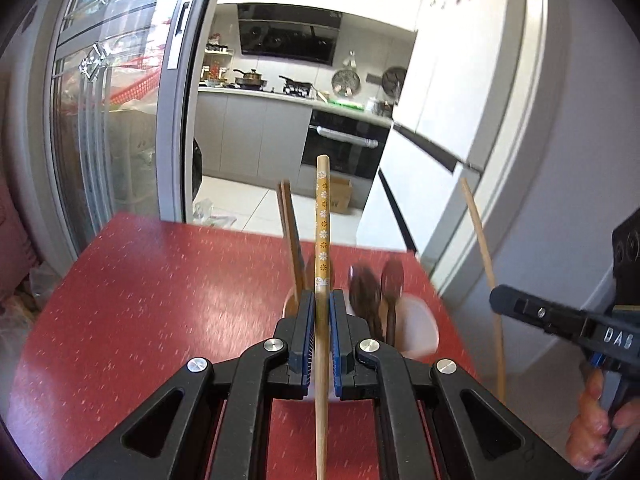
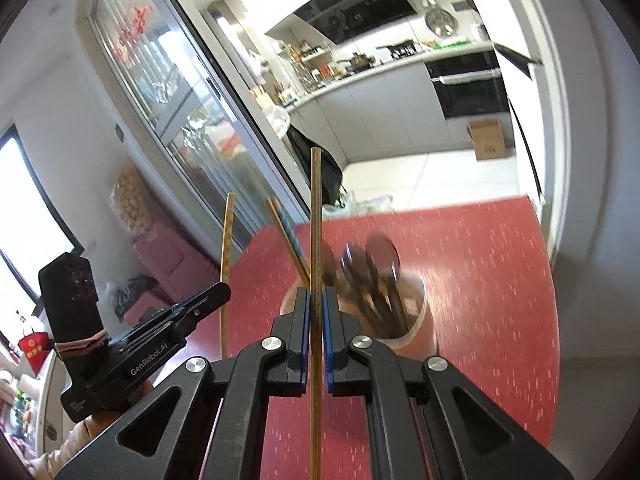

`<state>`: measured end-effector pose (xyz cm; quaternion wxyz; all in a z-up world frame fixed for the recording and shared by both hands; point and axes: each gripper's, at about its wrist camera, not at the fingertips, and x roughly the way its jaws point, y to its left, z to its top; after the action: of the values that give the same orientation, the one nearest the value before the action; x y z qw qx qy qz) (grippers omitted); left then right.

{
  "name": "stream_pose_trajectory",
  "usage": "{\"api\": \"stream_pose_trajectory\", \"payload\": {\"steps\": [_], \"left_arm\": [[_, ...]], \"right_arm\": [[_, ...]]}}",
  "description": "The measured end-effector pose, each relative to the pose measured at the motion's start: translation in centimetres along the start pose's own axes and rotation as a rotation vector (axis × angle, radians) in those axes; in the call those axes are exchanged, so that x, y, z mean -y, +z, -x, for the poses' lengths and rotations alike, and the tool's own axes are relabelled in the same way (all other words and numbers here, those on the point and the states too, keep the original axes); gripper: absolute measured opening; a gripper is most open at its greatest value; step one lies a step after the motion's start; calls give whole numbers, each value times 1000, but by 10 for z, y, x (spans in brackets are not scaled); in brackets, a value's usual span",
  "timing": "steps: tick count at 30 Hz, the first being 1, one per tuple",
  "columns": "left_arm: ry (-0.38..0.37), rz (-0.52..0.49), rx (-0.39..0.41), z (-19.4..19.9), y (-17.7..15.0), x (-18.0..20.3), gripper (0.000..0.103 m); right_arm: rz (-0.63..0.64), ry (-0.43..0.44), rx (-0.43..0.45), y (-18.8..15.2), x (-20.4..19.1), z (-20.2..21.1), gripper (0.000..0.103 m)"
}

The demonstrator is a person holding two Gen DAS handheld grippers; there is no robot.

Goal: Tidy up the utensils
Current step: 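Lift both chopsticks with both tools and carry them over the holder, then lower both chopsticks into the holder and open both tools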

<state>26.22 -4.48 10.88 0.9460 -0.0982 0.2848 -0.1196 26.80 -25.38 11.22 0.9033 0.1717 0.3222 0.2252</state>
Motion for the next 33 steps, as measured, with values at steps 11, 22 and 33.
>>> {"api": "stream_pose_trajectory", "payload": {"steps": [11, 22, 33], "left_arm": [[15, 55, 111, -53, 53, -5, 36], [49, 82, 191, -93, 59, -13, 36], [75, 45, 253, -91, 34, -5, 36]], "right_arm": [[123, -58, 90, 45, -3, -53, 6], [264, -166, 163, 46, 1, -98, 6], [386, -213, 196, 20, -9, -113, 6]]}}
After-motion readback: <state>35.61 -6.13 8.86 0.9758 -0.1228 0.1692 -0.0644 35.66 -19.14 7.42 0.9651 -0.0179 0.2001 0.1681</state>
